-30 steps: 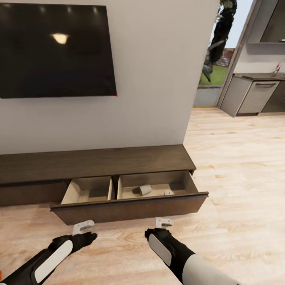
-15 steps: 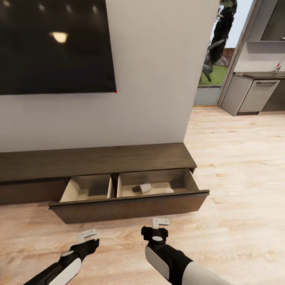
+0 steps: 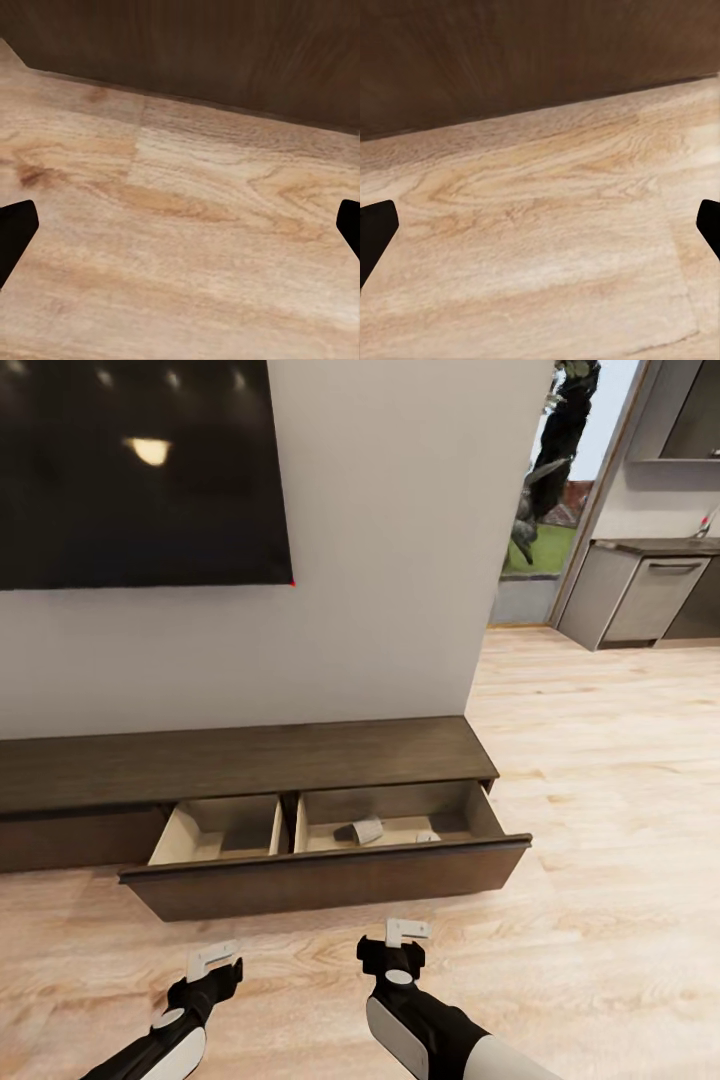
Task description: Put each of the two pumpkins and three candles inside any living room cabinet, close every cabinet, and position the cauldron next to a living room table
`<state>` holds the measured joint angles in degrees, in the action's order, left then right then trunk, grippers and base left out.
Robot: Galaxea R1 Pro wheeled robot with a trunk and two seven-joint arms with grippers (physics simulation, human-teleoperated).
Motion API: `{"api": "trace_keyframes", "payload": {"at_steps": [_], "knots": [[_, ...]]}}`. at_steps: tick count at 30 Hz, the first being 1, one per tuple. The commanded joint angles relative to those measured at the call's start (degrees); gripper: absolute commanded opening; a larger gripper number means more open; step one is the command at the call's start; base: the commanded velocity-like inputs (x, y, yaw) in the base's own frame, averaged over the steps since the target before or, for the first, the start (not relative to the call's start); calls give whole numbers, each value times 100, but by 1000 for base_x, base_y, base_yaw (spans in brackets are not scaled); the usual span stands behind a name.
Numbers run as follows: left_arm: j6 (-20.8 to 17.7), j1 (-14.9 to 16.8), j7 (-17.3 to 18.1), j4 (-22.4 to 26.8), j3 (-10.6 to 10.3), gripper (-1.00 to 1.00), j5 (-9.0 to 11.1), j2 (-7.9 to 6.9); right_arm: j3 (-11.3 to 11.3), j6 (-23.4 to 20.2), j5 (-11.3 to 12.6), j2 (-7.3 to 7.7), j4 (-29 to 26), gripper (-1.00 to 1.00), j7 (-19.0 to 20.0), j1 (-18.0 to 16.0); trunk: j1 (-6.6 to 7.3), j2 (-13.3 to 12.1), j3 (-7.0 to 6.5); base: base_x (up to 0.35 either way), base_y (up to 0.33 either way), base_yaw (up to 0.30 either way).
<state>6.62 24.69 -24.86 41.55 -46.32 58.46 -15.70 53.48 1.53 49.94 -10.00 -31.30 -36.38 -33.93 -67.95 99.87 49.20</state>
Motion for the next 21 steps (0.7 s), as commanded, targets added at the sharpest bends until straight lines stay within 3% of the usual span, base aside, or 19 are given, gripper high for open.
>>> {"api": "trace_keyframes", "payload": {"at_steps": [1, 10, 21], "knots": [[95, 9, -37, -17, -49, 100, 30, 12, 37, 36, 41, 0, 1, 100, -32, -9, -22, 44, 23, 0, 0, 0], [305, 7, -37, -155, -98, 100, -33, 49, 40, 590, -126, 0, 29, 100, -2, 113, -220, 405, 185, 0, 0, 0], [435, 7, -37, -173, -251, 100, -37, 50, 142, 1335, -131, 0, 88, 100, 143, 219, -461, 846, 382, 0, 0, 0]]}}
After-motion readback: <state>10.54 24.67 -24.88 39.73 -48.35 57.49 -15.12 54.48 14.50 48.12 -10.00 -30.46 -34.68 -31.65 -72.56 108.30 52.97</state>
